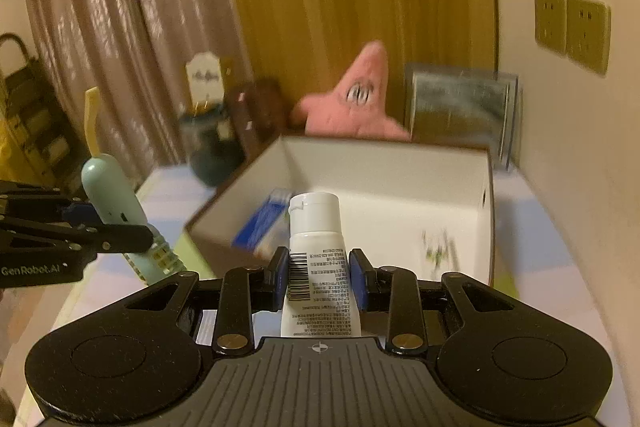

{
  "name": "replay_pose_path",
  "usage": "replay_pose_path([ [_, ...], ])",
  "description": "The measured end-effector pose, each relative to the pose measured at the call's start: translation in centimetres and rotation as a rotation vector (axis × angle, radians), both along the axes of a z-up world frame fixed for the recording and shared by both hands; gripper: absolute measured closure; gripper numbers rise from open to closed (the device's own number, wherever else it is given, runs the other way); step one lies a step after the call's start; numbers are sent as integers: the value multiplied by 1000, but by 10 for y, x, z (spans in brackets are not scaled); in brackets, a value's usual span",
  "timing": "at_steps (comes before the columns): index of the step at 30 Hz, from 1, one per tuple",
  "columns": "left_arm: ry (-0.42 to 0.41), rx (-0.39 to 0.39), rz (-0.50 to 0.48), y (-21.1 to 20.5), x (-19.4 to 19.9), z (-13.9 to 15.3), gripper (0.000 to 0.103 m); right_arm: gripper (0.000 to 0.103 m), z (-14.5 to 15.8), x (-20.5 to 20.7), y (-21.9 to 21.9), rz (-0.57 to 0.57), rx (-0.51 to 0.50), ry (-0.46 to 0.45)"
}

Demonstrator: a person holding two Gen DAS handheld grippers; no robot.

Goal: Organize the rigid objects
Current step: 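Carry the fan and lotion tube into the brown box and release both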

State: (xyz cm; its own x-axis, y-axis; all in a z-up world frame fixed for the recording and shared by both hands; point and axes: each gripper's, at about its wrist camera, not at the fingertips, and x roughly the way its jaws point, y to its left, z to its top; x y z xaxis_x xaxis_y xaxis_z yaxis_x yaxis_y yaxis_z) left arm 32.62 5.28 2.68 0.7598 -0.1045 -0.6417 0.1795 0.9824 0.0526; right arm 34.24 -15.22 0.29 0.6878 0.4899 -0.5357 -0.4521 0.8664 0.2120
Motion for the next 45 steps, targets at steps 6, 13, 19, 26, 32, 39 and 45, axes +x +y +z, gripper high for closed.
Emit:
replay_pose_path([
  [6, -6, 0, -17, -11, 53, 8, 74, 71, 17, 45, 3, -38, 35, -52],
  [13, 45, 11, -29, -20, 104, -9, 74, 71, 9, 89, 3, -113, 32, -61],
  [19, 86, -16, -35, -24, 137, -34, 74, 71, -12, 114, 0, -175, 37, -48],
  [26, 209, -6, -42, -32, 163, -76, 74, 71, -53, 130, 4, -199, -15, 21],
  [32, 286, 13, -48, -36, 175, -104, 73, 71, -78, 136, 5, -193, -37, 79],
  [39, 339, 1, -67, -37, 185, -115, 73, 70, -89, 145, 8, -170, -60, 143],
  [45, 308, -4, -66, -34, 184, -103, 66, 70, -92, 148, 9, -167, -54, 178],
])
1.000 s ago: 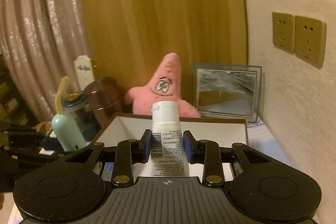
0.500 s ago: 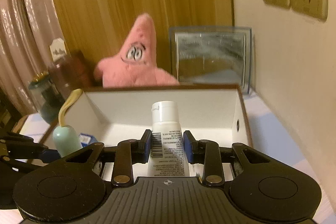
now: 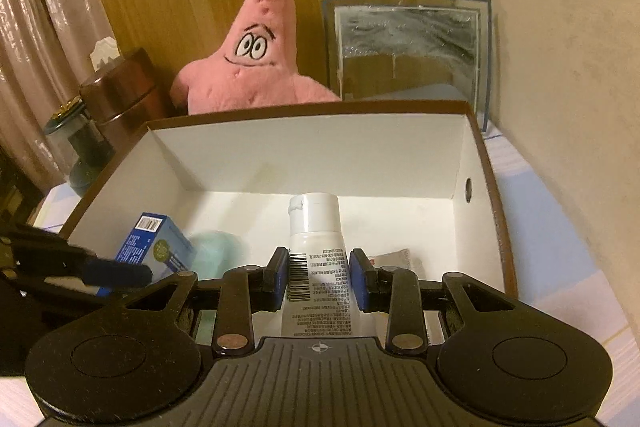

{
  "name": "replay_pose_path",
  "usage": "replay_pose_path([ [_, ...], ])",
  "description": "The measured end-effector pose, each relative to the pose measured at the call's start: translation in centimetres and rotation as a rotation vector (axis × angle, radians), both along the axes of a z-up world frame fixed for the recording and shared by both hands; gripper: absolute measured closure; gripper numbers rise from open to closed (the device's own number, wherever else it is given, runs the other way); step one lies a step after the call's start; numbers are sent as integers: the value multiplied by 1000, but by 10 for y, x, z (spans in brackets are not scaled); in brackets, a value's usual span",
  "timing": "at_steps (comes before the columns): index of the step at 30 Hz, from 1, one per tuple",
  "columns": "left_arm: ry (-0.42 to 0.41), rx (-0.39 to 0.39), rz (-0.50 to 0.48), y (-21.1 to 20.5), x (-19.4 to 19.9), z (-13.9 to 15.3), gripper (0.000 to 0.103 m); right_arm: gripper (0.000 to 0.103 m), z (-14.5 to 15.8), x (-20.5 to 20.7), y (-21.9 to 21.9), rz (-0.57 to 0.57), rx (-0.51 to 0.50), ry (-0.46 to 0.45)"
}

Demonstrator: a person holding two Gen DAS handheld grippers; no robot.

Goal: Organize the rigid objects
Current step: 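Carry the fan and lotion tube into the brown box and release both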

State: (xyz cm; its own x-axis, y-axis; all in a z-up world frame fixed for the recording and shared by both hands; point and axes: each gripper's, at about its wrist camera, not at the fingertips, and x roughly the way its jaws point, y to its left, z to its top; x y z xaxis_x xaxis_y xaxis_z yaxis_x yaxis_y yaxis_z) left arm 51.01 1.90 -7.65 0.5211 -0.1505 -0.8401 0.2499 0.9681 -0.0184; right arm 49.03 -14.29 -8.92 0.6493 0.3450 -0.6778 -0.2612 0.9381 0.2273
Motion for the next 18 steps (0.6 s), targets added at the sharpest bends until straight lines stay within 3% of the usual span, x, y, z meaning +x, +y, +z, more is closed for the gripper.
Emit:
replay_pose_path([
  [2, -10, -1, 12, 3, -1, 4, 65, 69, 2, 0, 0, -10, 9, -3],
  [3, -10, -1, 16, 5, -2, 5, 64, 63, 3, 0, 0, -17, 2, -2],
  [4, -12, -1, 23, 7, -2, 5, 64, 50, 4, -1, 1, -22, -5, -1],
  [6, -14, -1, 33, 10, -3, 6, 64, 43, 7, -5, 0, -6, 7, -13],
  [18, -15, -13, 64, 24, -24, 10, 63, 41, 18, -38, -6, 27, 13, 12],
])
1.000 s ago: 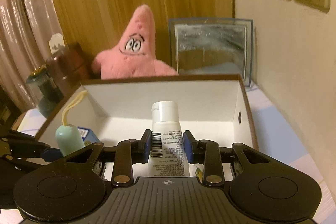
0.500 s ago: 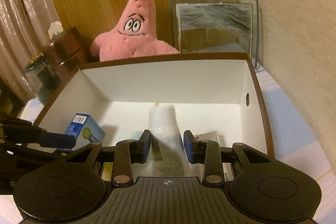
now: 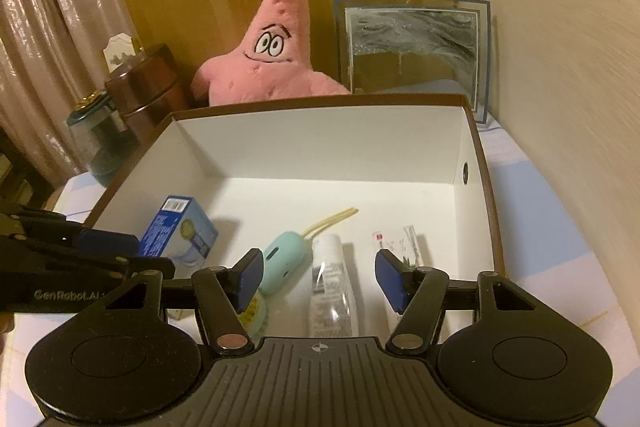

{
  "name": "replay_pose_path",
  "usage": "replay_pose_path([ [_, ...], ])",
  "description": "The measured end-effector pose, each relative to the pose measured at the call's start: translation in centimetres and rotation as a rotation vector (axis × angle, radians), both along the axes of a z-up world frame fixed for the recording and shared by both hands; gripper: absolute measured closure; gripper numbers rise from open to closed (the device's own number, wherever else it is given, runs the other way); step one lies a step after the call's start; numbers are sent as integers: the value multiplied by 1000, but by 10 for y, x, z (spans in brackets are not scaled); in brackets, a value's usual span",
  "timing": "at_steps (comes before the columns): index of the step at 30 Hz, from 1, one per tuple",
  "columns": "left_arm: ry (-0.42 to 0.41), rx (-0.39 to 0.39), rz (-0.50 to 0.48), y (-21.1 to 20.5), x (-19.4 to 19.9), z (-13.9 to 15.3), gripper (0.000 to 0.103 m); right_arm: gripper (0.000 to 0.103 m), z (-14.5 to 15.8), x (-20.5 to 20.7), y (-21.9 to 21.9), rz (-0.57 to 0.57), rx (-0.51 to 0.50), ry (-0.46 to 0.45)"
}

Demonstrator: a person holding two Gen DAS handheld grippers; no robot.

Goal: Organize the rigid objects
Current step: 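Withdraw both open tools from the box back toward the remaining items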

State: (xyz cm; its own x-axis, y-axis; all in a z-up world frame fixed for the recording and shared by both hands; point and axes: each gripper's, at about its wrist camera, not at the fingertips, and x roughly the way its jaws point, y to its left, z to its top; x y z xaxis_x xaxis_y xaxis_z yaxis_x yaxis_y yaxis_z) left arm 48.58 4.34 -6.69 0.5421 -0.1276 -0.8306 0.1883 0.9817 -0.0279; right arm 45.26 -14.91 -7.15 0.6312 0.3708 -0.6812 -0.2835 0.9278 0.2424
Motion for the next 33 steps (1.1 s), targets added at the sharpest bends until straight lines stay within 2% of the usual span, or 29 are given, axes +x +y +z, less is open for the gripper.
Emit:
replay_pose_path([
  [10, -27, -55, 13, 5, -41, 19, 60, 41, 21, -43, -8, 15, 41, -3],
  [20, -83, -73, 29, 10, -93, 43, 59, 41, 40, -90, -16, 22, 58, -29],
  [33, -93, -88, 92, 31, -176, 49, 59, 41, 41, -152, -18, 70, 75, -1],
])
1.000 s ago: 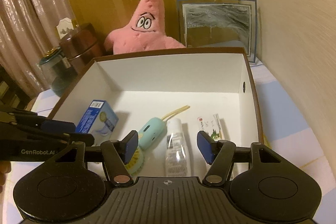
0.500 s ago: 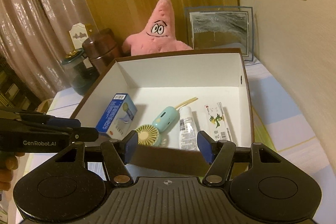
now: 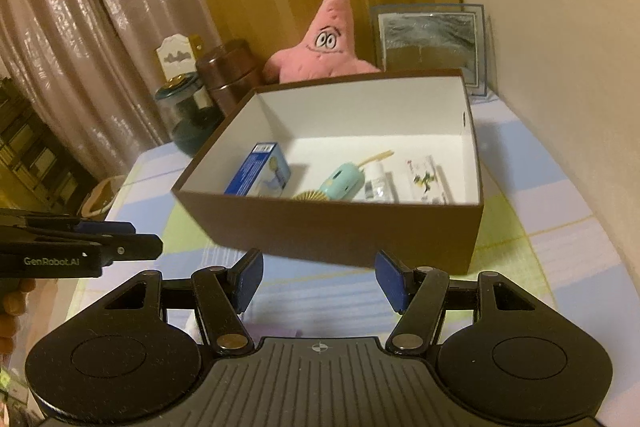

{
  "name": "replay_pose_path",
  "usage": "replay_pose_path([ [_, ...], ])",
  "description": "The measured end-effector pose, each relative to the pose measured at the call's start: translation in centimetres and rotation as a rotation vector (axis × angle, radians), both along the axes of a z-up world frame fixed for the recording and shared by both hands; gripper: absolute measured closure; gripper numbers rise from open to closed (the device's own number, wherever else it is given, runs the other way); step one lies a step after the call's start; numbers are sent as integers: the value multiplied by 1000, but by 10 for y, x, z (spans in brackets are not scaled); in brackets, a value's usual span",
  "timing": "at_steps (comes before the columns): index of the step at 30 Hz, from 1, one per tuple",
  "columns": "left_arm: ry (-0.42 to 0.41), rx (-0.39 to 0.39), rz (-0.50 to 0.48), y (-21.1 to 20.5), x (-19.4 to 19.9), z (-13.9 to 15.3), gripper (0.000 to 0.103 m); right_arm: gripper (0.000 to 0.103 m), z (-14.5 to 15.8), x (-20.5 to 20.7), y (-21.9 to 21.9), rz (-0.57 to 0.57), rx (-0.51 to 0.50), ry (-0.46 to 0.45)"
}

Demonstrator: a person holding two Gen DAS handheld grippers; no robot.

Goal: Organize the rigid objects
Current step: 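Withdraw both open tools from the box back toward the remaining items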

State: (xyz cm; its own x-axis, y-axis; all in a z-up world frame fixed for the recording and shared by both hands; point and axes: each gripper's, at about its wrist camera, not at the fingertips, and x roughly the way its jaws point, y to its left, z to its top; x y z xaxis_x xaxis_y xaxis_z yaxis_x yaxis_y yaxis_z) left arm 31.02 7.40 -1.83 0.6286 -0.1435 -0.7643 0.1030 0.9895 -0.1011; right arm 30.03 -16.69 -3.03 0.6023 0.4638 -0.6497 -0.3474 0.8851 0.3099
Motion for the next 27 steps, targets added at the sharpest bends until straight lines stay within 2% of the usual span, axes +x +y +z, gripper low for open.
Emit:
replay_pose_path([
  [13, 53, 10, 84, 25, -67, -19, 59, 41, -15, -43, 18, 91, -38, 40],
  [27, 98, 41, 123, 31, -107, -41, 59, 41, -40, -69, 45, 208, -78, 93],
])
